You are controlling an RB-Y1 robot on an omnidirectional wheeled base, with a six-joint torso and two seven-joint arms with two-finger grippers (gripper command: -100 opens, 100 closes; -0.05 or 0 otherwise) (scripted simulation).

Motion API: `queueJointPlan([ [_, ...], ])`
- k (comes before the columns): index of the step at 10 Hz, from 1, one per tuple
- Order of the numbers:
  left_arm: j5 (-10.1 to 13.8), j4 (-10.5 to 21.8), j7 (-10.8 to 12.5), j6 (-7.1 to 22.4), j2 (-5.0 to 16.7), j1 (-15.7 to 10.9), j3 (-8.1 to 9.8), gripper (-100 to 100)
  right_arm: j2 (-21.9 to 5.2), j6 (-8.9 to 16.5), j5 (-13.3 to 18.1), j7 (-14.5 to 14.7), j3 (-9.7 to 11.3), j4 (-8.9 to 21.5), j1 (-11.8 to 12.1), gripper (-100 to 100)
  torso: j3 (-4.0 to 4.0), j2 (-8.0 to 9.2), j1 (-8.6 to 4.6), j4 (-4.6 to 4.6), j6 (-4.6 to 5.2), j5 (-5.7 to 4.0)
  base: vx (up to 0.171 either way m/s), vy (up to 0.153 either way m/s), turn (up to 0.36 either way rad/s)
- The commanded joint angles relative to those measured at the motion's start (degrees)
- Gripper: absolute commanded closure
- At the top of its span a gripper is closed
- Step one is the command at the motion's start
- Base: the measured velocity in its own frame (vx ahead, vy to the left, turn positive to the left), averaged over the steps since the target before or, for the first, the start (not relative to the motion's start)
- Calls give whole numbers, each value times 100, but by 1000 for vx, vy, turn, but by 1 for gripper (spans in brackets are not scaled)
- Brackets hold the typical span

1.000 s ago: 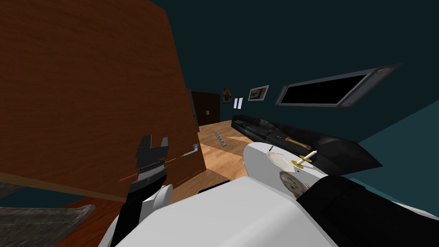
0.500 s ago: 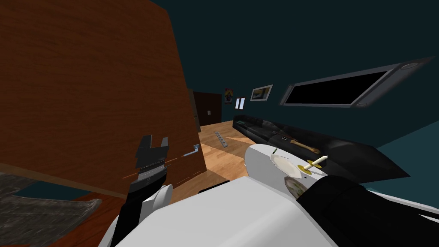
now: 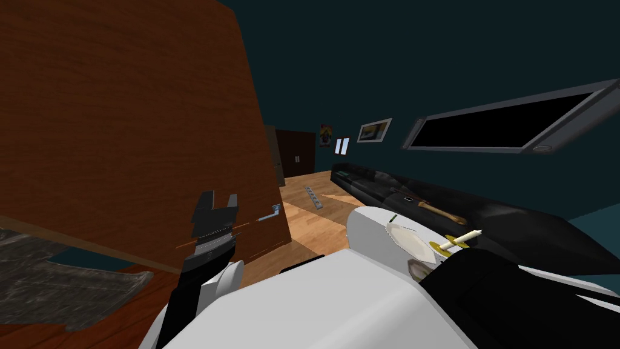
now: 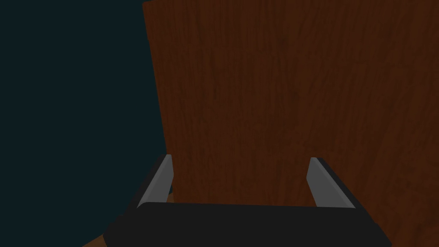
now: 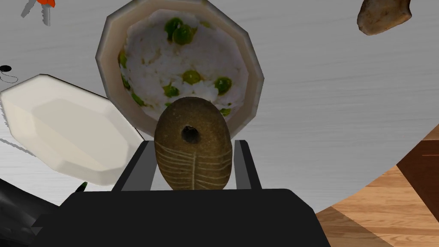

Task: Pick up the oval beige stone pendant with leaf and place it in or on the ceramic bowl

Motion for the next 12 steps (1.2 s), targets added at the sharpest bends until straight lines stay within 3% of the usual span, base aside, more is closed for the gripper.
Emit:
queueJointPlan([
  [1,0,0,0,0,0,0,0,0,-179,180,-34,-206,7,-286,208,100,0,0,0,0,0,0,6,-52,72],
  [3,0,0,0,0,0,0,0,0,-256,261,-51,-292,14,-536,324,100,1,1,-5,1,-2,-3,2,-49,59],
  [4,0,0,0,0,0,0,0,0,-263,274,-51,-316,16,-532,318,-100,1,2,3,0,2,-5,1,-7,-1],
  [8,0,0,0,0,0,0,0,0,-264,275,-51,-314,15,-532,318,-100,2,4,18,0,3,-2,0,0,0],
  [9,0,0,0,0,0,0,0,0,-264,275,-51,-314,15,-532,318,0,2,4,18,0,3,-2,0,0,0],
  [10,0,0,0,0,0,0,0,0,-491,105,-69,-366,23,-573,328,-100,2,4,18,0,3,-2,3,24,-58],
  [12,0,0,0,0,-1,0,0,0,-567,49,-75,-383,25,-587,331,-100,1,3,35,0,3,3,1,41,-30],
])
